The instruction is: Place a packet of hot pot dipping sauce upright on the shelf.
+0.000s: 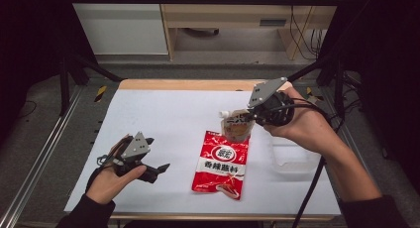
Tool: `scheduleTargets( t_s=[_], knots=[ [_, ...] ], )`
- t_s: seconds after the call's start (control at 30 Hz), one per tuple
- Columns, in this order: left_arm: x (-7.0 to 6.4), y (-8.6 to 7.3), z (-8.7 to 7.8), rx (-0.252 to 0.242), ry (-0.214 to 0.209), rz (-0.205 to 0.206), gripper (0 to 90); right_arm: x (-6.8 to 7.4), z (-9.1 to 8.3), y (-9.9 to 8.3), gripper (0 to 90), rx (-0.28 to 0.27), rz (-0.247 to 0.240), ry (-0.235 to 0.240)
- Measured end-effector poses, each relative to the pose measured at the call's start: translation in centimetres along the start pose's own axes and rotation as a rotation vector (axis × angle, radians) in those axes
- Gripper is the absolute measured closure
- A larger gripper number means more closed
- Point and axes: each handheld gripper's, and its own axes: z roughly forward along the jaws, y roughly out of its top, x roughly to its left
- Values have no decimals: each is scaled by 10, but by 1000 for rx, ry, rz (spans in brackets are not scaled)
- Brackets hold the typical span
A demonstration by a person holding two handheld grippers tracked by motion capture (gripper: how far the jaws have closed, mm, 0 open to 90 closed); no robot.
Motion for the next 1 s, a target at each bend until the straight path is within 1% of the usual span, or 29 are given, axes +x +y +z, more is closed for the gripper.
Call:
scheduleTargets(
  t_s=[0.03, 0.1, 0.17, 0.23, 0.3, 0.33, 0.37, 0.5, 0.57, 0.63, 0.7, 0.8, 0.83, 0.9, 0.93, 1.0],
  knots=[
    [0, -7, 0, 6, 15, 1, 59, -1, -2, -2, 887, -4, 5, -7],
    [-1, -16, 1, 11, 26, -2, 58, -6, -5, -7, 887, -6, 10, -20],
    [0, -28, 1, 0, 41, -22, 59, -10, -10, -12, 887, -9, 14, -33],
    [3, -39, 1, -2, 57, -32, 60, -14, -14, -17, 887, -15, 30, -48],
    [7, -47, 4, 9, 66, -51, 63, -19, -18, -25, 887, -13, 39, -62],
    [9, -50, 4, 20, 73, -46, 64, -21, -19, -29, 887, -10, 42, -68],
    [10, -53, 4, 20, 81, -50, 63, -23, -20, -33, 887, -9, 46, -76],
    [11, -62, 6, 14, 89, -79, 63, -31, -23, -52, 887, 9, 65, -100],
    [11, -64, 8, 18, 91, -81, 63, -37, -25, -63, 887, 20, 83, -110],
    [10, -66, 8, 17, 99, -79, 63, -42, -25, -72, 887, 28, 96, -119],
    [9, -67, 8, 4, 108, -80, 63, -47, -25, -81, 887, 39, 108, -124],
    [10, -69, 6, 16, 124, -59, 63, -54, -23, -94, 887, 53, 123, -135],
    [10, -70, 6, 6, 128, -72, 63, -57, -23, -100, 887, 55, 138, -143],
    [11, -71, 5, -9, 133, -97, 63, -61, -22, -109, 887, 61, 151, -147],
    [12, -72, 5, -12, 137, -101, 63, -63, -22, -112, 887, 67, 156, -153],
    [13, -73, 5, -6, 141, -105, 63, -68, -21, -122, 887, 62, 175, -159]
  ],
)
